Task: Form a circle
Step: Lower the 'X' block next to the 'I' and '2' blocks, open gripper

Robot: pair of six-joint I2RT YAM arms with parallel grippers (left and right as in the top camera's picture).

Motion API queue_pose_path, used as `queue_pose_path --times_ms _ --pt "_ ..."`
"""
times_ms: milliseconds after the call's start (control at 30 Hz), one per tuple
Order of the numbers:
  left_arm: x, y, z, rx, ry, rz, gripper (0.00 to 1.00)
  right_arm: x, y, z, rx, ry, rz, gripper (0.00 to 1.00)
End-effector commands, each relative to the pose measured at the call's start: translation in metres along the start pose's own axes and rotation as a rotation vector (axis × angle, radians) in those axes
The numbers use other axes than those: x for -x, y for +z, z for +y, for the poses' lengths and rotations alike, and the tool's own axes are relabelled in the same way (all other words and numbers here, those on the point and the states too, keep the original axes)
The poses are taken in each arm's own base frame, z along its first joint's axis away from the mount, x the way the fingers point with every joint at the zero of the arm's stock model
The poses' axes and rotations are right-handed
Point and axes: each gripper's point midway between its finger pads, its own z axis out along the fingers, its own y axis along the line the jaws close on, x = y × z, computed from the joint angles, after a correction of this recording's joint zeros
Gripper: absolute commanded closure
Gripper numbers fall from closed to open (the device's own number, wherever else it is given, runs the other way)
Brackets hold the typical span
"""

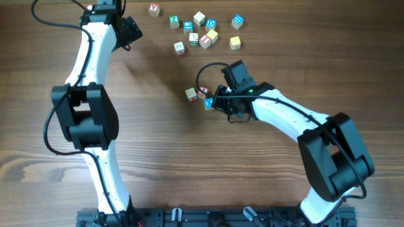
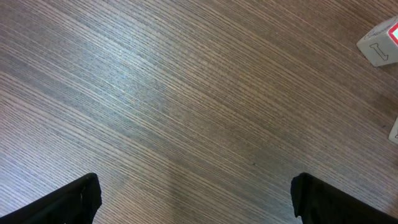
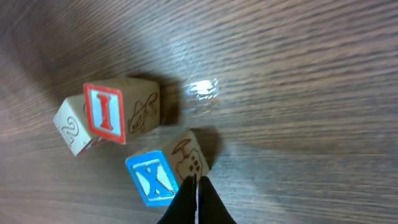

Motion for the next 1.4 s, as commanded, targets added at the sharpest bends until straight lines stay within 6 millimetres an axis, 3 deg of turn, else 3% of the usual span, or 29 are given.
queue_pose_path --times_ms 0,467,867,1367 --pt "0.008 -0.004 0.000 -0.006 -0.019 -0.019 0.00 -0.006 0.010 -0.009 -0.029 0.031 0.016 0.96" --pt "0.008 -0.004 0.000 -0.007 -0.019 -0.018 0.00 0.009 0.009 -0.013 -0.059 0.063 -0.062 0.96" --pt "0.008 -0.004 0.000 -0.006 -0.019 -0.019 0.00 -0.010 0.010 -0.007 -0.017 0.067 0.040 0.96" --pt "0.008 -0.004 0.000 -0.006 -0.019 -0.019 0.00 -0.018 0.009 -0.002 0.011 0.069 0.086 0.96"
